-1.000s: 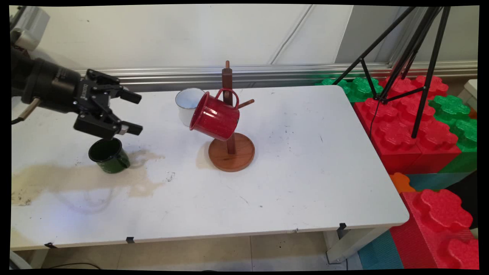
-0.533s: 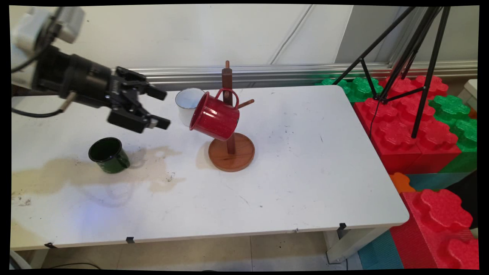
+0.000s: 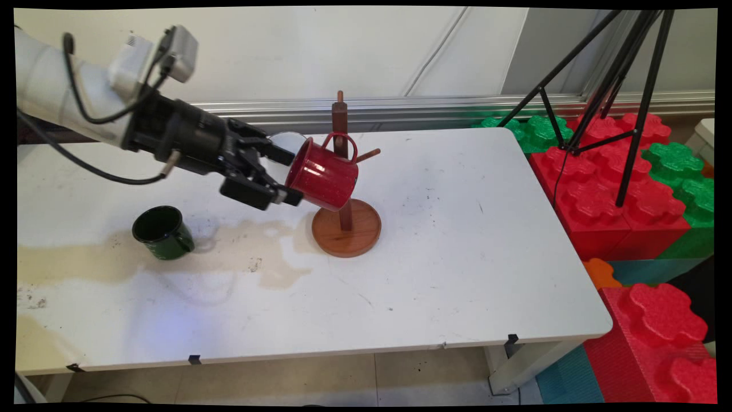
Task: Pick up the red mug from the rack, then place the picked object on the table
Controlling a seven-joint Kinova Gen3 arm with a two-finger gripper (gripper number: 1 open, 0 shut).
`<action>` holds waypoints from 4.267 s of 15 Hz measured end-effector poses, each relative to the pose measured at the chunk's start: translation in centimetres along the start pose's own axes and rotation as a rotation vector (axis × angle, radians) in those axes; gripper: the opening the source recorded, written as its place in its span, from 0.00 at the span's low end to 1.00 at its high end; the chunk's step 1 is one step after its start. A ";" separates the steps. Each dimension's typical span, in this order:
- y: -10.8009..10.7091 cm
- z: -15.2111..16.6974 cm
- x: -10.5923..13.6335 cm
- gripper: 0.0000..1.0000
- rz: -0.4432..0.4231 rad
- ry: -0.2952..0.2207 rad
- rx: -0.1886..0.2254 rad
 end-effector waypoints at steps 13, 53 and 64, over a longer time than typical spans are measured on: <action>0.1 4.6 0.3 0.00 -0.051 0.009 -0.031; 3.1 -3.6 -3.0 0.00 0.103 -0.262 -0.042; -3.0 -0.7 -5.0 0.00 0.286 -0.463 0.087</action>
